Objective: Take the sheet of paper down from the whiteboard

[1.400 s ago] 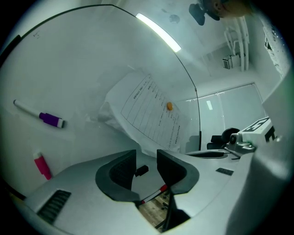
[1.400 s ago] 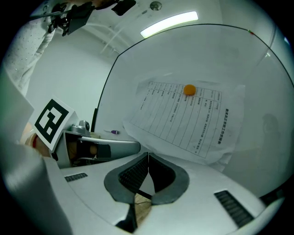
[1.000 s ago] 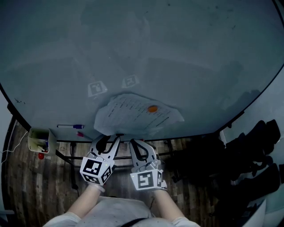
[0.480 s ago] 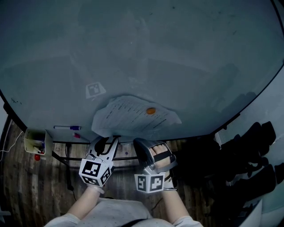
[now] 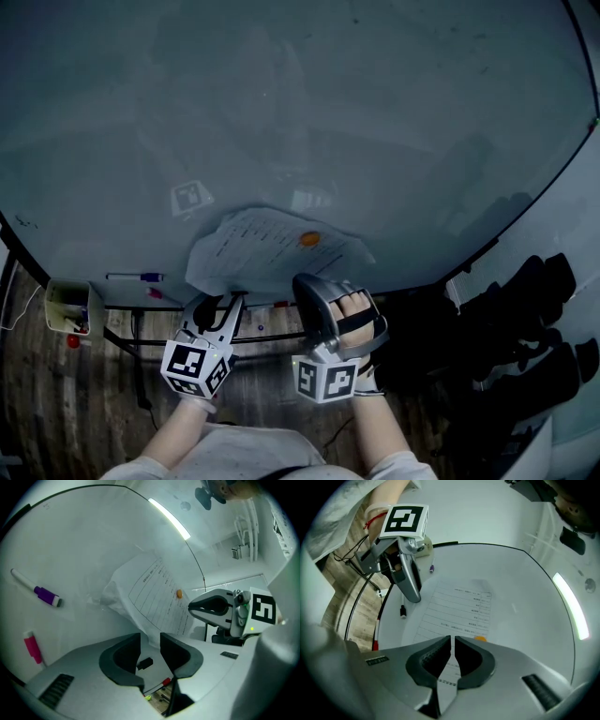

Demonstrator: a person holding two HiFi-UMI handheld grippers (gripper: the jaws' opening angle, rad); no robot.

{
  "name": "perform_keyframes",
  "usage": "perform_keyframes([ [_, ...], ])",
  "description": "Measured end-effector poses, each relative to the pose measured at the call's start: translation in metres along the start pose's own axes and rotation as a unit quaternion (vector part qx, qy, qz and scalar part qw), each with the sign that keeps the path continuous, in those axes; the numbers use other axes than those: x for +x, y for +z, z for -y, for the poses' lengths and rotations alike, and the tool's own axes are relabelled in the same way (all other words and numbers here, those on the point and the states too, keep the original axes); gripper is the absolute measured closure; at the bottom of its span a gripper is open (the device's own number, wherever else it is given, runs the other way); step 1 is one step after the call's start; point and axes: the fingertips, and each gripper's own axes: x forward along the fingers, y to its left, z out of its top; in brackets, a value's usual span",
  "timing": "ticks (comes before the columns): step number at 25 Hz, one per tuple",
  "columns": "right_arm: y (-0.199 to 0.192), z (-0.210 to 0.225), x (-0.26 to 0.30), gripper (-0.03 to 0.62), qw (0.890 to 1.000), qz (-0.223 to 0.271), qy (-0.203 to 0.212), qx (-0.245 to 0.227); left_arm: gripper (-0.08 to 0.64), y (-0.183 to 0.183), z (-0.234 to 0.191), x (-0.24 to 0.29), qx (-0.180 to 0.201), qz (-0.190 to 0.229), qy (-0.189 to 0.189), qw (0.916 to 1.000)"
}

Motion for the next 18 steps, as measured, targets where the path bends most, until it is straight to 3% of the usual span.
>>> perform_keyframes([
  [4, -0.006, 0.024, 0.0, 0.565, 1.0, -0.01, -0.025, -0.01, 0.42, 0.001, 0.001, 0.002, -0.004, 0.004, -0.005, 1.0],
  [6, -0.008, 0.03, 0.002, 0.478, 0.999, -0.014, -0.027, -0.011, 0.42, 0.002, 0.003, 0.003, -0.005, 0.006, -0.008, 0.9999],
  [18, -0.017, 0.044, 0.018, 0.417, 0.998, -0.043, -0.007, -0.046, 0.419, 0.01, 0.001, 0.005, -0.003, 0.011, -0.005, 0.9999],
])
